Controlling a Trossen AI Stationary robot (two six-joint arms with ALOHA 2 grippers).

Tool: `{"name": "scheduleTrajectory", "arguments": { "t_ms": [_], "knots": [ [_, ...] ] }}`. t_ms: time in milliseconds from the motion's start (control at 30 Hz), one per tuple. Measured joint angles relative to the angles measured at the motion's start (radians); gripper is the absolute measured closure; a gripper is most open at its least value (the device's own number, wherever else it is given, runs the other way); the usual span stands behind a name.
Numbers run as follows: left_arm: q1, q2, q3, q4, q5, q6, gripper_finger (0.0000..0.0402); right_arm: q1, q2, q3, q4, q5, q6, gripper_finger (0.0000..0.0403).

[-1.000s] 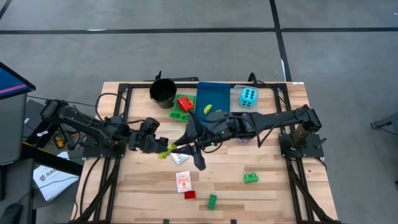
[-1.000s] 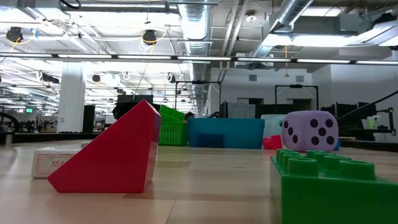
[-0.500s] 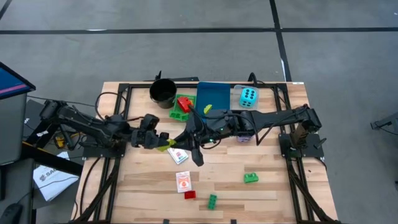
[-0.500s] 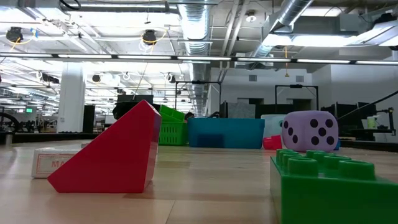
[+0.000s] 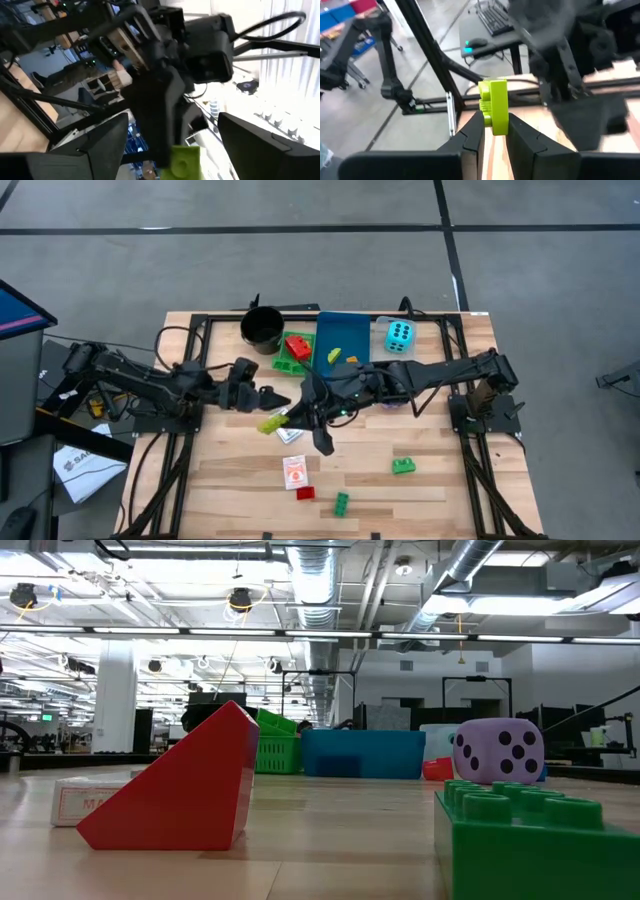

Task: Pick & Place Toys
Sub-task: Put the small stud green game piece into the blue bin

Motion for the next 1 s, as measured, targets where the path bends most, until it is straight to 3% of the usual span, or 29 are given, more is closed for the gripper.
{"name": "scheduleTrajectory", "arguments": {
  "t_ms": [200,367,533,700,800,1000],
  "knots": [
    [0.000,-0.008,0.000,0.003,-0.055,0.143,0.0101,0.012,-0.036,0.001,-0.114,0.064,0.000,0.0349],
    [0.001,-0.025,0.000,-0.004,-0.037,0.353,0.0101,0.013,-0.101,0.001,-0.245,0.198,0.011,0.0349],
    [0.001,-0.082,0.000,-0.160,-0.024,0.460,0.0101,-0.011,-0.173,0.002,-0.436,0.389,0.064,0.0349],
    [0.001,-0.131,0.000,-0.399,-0.046,0.464,0.0101,-0.082,-0.193,0.002,-0.642,0.511,0.172,0.0349],
    [0.001,-0.135,0.000,-0.460,-0.064,0.464,0.0101,-0.140,-0.195,-0.013,-0.692,0.526,0.199,0.0349],
    [-0.011,-0.127,0.000,-0.440,-0.066,0.462,0.0101,-0.266,-0.193,-0.113,-0.627,0.497,0.202,0.0348]
  ]
}}
